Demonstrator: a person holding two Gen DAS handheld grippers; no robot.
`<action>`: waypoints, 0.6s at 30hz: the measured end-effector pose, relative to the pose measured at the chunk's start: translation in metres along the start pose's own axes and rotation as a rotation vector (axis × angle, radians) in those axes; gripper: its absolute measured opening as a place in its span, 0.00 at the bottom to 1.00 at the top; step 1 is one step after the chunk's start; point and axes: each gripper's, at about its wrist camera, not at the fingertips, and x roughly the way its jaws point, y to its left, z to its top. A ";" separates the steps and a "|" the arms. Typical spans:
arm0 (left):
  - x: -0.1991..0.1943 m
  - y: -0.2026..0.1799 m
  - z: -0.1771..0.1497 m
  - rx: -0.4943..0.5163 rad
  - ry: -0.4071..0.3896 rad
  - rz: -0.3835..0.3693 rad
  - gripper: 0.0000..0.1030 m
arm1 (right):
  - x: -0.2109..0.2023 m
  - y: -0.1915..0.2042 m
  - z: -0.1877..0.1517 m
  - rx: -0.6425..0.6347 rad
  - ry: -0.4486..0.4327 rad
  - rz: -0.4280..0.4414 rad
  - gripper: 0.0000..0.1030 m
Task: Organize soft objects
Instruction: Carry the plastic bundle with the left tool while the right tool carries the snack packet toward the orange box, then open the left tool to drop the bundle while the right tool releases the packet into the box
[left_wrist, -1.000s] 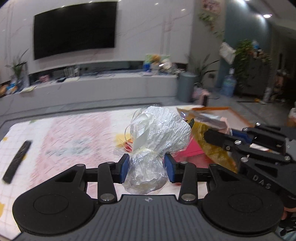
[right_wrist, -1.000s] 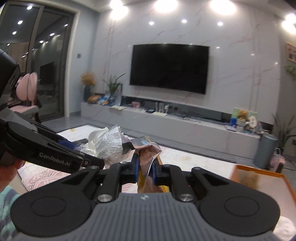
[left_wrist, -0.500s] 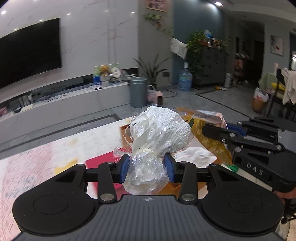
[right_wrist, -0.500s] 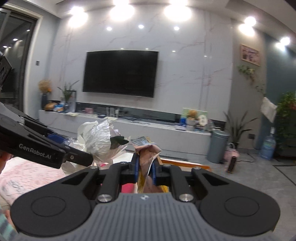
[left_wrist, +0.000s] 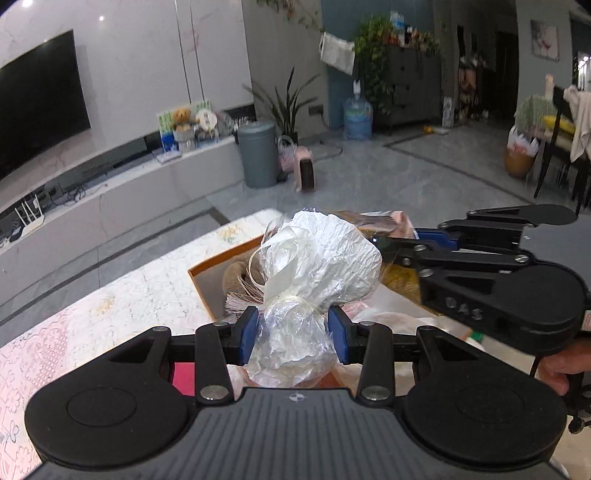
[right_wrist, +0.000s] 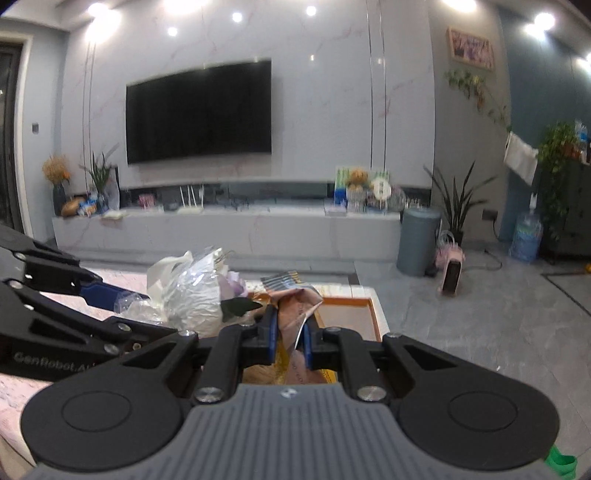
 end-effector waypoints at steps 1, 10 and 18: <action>0.007 -0.001 0.001 0.003 0.015 0.007 0.45 | 0.011 -0.004 0.000 0.002 0.018 0.001 0.11; 0.056 0.006 0.000 0.003 0.118 0.022 0.45 | 0.098 -0.026 -0.007 -0.001 0.184 -0.001 0.11; 0.086 0.003 0.000 0.050 0.189 0.039 0.46 | 0.145 -0.038 -0.017 -0.023 0.316 -0.008 0.11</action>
